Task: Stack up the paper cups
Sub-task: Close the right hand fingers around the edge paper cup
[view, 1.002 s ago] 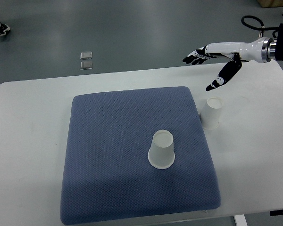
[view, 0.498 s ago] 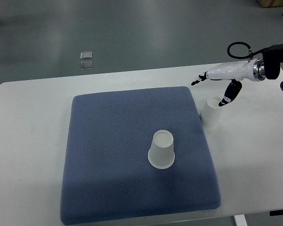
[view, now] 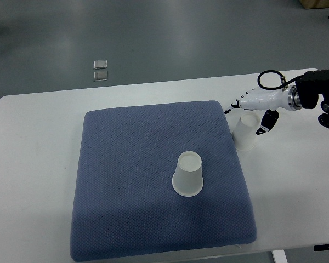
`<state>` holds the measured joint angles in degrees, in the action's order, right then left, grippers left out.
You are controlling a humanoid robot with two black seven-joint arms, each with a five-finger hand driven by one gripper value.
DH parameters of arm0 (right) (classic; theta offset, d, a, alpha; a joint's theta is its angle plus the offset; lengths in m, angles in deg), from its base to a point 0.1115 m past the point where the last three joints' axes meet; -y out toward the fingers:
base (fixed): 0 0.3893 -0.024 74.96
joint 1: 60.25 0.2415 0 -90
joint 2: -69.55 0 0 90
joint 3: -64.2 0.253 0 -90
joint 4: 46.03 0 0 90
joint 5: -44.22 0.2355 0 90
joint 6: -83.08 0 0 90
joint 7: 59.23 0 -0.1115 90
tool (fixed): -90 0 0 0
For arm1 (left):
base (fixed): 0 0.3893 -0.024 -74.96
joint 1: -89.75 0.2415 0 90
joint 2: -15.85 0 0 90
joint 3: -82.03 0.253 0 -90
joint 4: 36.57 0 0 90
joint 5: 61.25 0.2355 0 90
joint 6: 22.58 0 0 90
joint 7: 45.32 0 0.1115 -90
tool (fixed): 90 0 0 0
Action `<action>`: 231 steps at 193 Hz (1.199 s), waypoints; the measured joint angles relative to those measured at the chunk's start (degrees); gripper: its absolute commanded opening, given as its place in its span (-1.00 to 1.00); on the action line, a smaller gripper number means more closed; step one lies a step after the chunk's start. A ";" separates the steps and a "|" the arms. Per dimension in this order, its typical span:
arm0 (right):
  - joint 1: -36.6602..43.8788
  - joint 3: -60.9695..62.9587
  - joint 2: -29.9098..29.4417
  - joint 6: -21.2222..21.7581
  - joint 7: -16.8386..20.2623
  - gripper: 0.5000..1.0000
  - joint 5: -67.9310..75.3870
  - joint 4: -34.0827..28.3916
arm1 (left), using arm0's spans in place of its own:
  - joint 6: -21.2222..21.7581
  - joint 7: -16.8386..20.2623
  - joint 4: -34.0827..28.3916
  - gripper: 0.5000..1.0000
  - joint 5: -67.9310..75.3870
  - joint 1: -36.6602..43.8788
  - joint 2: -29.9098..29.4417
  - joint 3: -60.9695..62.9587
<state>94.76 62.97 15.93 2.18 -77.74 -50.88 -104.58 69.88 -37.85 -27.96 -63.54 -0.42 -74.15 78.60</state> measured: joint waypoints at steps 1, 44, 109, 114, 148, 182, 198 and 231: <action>-0.07 0.00 -0.02 -0.10 0.02 0.57 -0.01 0.04 | 0.00 0.00 0.00 1.00 0.00 0.00 0.00 0.00; -2.09 -0.01 -1.33 -2.60 0.48 0.54 -0.08 1.52 | 0.00 0.00 0.00 1.00 0.00 0.00 0.00 0.00; -3.57 -0.11 -2.70 -4.14 0.53 0.42 -1.28 5.17 | 0.00 0.00 0.00 1.00 0.00 0.00 0.00 0.00; -3.61 -0.11 -2.76 -4.19 0.52 0.39 -1.29 5.32 | 0.00 0.00 0.00 1.00 0.00 0.00 0.00 0.00; -3.66 -0.11 -3.03 -4.25 0.43 0.33 -1.31 5.60 | 0.00 0.00 0.00 1.00 0.00 0.00 0.00 0.00; -3.65 -0.11 -3.15 -4.10 0.06 0.24 -1.18 5.46 | 0.00 0.00 0.00 1.00 0.00 0.00 0.00 0.00; -3.60 -0.11 -3.19 -3.94 -0.01 0.20 -1.15 5.32 | 0.00 0.00 0.00 1.00 0.00 0.00 0.00 0.00; -3.24 -0.11 -3.63 -3.74 -0.04 0.12 -1.08 4.97 | 0.00 0.00 0.00 1.00 0.00 0.00 0.00 0.00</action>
<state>91.51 62.87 12.30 -1.57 -77.77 -51.96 -99.61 69.88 -37.85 -27.96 -63.54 -0.42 -74.15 78.60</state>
